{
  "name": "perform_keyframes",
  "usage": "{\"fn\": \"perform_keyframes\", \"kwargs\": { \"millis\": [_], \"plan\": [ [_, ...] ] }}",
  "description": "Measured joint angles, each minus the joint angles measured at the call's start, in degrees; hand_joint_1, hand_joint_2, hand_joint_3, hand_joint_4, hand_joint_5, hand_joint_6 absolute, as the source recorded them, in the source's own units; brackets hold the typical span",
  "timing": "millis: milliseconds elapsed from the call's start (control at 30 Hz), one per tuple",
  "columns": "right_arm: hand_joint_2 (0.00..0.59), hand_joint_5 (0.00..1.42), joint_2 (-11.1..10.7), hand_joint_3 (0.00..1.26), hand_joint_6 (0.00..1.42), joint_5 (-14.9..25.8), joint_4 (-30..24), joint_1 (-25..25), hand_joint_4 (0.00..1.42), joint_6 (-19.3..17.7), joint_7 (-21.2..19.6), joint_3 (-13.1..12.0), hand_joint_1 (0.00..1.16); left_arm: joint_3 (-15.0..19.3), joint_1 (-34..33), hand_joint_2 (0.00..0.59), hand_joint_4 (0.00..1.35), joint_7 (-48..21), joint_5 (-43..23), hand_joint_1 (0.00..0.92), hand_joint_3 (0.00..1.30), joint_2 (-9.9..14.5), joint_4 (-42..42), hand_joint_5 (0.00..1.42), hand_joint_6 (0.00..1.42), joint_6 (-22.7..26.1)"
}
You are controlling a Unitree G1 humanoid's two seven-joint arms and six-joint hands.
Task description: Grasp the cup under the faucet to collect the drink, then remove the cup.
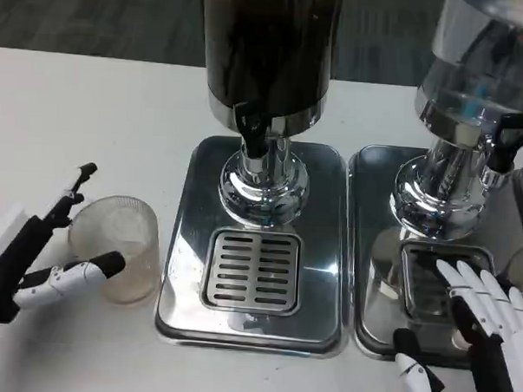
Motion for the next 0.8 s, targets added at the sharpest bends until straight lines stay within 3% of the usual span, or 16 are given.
{"fn": "perform_keyframes", "kwargs": {
  "millis": [333, 800],
  "plan": [
    [0.396, 0.07, 0.0, 0.18, 0.03, -0.1, -0.2, 0.1, 0.11, 0.0, 0.1, 0.1, 0.28, -3.2, 0.0, 0.0, 0.0, 2.0, 2.7, 0.044, 0.0, 0.2, 0.5, 0.12, 0.26, 2.0],
    [0.396, 0.08, -0.5, 0.18, 0.03, 0.8, -0.3, 0.0, 0.11, 0.0, 1.1, 0.1, 0.28, -6.7, -1.7, 0.002, 0.0, 9.9, 6.9, 0.082, 0.0, 0.5, 0.5, 0.13, 0.27, 4.0]
  ]
}}
